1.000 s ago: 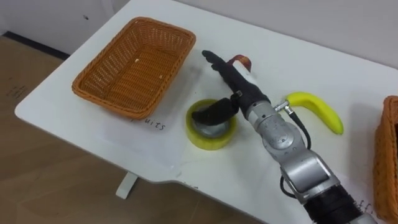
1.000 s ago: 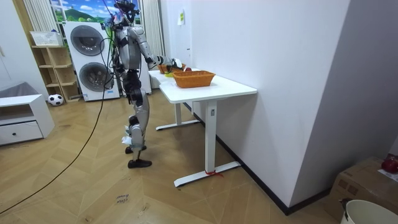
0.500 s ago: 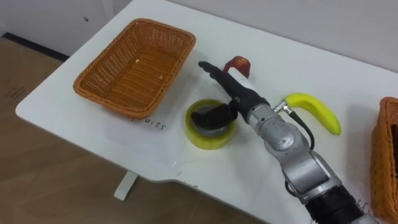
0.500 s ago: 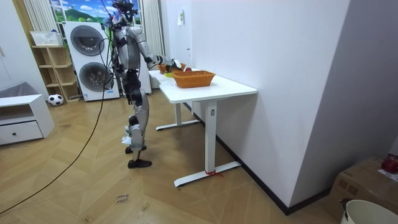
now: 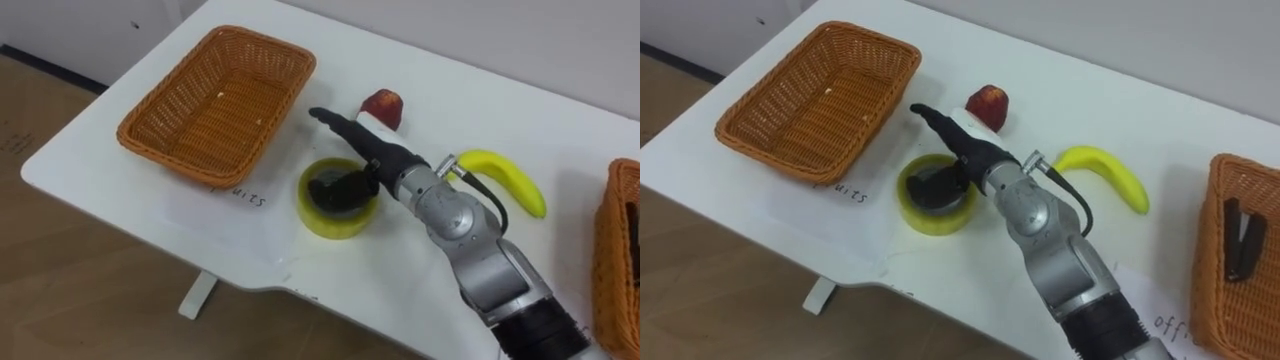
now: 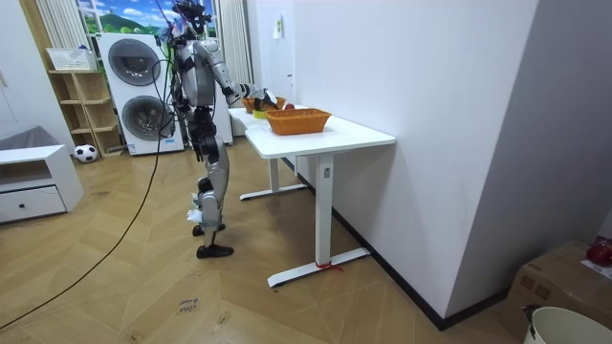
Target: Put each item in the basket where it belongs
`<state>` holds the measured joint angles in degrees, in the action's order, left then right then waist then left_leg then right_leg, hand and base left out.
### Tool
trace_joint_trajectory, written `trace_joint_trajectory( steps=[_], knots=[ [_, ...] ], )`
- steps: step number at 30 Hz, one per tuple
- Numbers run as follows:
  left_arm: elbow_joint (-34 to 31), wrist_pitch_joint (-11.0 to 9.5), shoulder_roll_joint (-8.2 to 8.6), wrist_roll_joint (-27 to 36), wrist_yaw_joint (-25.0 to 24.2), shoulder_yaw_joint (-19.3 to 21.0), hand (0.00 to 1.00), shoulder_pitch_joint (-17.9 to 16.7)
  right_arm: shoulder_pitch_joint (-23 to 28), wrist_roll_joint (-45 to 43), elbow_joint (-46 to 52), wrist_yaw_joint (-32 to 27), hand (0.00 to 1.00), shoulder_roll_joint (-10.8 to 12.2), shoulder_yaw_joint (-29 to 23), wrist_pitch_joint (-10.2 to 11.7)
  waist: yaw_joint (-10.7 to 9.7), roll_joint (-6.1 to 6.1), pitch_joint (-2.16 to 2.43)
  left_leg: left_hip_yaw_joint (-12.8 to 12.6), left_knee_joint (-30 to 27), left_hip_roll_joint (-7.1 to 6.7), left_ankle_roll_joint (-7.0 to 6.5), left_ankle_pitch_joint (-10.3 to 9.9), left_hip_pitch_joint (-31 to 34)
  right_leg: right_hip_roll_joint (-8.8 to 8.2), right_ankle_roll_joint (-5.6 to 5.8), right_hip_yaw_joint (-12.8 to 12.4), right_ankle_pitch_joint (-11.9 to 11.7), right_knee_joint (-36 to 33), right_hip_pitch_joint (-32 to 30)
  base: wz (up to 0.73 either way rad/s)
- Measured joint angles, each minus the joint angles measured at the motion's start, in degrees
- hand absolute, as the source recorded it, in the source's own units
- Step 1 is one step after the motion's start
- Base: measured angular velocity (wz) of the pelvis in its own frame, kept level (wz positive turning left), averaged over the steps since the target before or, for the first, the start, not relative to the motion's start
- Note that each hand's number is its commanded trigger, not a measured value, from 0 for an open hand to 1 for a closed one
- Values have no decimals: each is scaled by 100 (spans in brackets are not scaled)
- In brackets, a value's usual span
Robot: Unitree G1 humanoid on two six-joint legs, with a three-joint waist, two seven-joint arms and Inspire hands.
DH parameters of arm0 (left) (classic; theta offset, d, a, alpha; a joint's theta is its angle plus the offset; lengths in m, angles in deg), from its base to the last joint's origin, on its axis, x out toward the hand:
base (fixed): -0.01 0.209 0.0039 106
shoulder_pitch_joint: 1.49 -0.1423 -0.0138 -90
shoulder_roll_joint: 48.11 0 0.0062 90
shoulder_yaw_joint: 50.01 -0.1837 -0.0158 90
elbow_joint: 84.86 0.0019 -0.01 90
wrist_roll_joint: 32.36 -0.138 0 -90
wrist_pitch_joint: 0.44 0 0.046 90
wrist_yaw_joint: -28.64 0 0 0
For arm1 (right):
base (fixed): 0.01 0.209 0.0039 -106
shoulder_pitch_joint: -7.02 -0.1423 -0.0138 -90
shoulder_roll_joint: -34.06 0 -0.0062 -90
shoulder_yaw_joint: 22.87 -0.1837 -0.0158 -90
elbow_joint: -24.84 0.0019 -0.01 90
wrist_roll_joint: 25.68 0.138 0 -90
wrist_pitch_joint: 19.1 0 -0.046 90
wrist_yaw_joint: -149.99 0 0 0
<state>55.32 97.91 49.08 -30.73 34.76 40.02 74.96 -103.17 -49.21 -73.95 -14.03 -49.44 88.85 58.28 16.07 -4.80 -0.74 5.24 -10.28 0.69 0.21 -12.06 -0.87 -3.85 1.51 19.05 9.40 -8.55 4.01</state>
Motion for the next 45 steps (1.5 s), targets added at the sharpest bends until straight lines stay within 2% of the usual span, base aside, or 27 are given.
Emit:
trace_joint_trajectory(
  steps=[3,7,10,11,12,13,14,16,22,30,35,37,38,42,45],
  knots=[
    [16,45,6,-5,-123,131,0,1,-1,-193,1,244,0,1,-14,-28,0,-7,-1,-11,-13,-6,0,0,7,-7,4,2,2,-1,-1,0],
    [45,152,-4,-2,-221,228,0,3,-4,-189,-3,555,0,-4,-51,-233,7,-51,-8,-10,-47,-11,0,0,20,-11,6,8,4,-3,-1,0],
    [44,187,-1,-5,-283,330,0,24,-8,-279,3,713,0,-9,-53,-306,9,-74,-10,-10,-59,-16,-1,0,27,-14,6,8,4,-6,5,0],
    [44,200,-1,-4,-284,332,0,25,-12,-324,7,752,7,-9,-53,-331,11,-79,-6,-11,-62,-16,-1,0,27,-15,6,7,4,-7,7,0],
    [44,228,-5,-7,-284,332,0,25,-21,-398,16,845,53,-11,-57,-370,9,-73,-10,-11,-66,-18,-1,0,27,-15,6,7,4,-7,9,0],
    [43,261,-13,-5,-284,339,0,25,-25,-432,15,923,73,-20,-68,-388,13,-77,-7,-12,-67,-18,-1,0,27,-15,6,5,4,-7,9,0],
    [44,278,-13,-5,-283,353,0,25,-31,-434,14,956,100,-29,-68,-405,14,-81,-4,-11,-67,-18,-1,0,27,-15,6,2,4,-8,9,0],
    [43,329,-12,-5,-281,370,0,32,-83,-536,12,1123,100,-52,-75,-493,14,-83,-3,-11,-66,-18,-2,0,26,-15,6,1,4,-9,11,0],
    [44,420,-11,-7,-275,360,0,153,-190,-965,-3,1218,100,-57,-121,-513,18,-57,-21,-10,-53,-18,-4,1,29,-12,6,2,4,-9,6,0],
    [47,421,-29,-3,-192,307,0,198,-208,-1065,13,1293,100,-84,-115,-621,10,-110,10,-3,-54,-29,-5,3,23,-22,6,0,4,-8,2,0],
    [46,361,-32,4,-139,312,0,261,-192,-1046,34,1282,100,-145,-122,-546,-19,-163,-9,10,-54,-29,-5,3,11,-18,6,-93,4,-5,13,0],
    [46,263,-12,0,-124,321,0,294,-114,-1040,91,1277,100,-146,-264,-467,-18,-180,-54,-1,-54,-34,-6,3,21,-18,6,-176,4,-4,0,0],
    [46,245,-9,-3,-122,326,0,301,-91,-1032,91,1274,100,-147,-310,-434,-29,-189,-60,-1,-55,-37,-6,3,27,-21,6,-176,4,-5,-7,0],
    [148,133,-27,23,-123,344,0,299,28,-975,84,1282,100,-178,-553,-320,-137,-205,-52,-13,-56,-40,-15,8,38,-23,7,-215,3,-10,-5,1],
    [159,76,-16,23,-125,382,0,276,211,-856,105,1226,100,-301,-701,-172,-243,-223,-41,-104,-60,-38,-24,14,9,-24,7,-348,3,-11,-12,-9]
  ],
)
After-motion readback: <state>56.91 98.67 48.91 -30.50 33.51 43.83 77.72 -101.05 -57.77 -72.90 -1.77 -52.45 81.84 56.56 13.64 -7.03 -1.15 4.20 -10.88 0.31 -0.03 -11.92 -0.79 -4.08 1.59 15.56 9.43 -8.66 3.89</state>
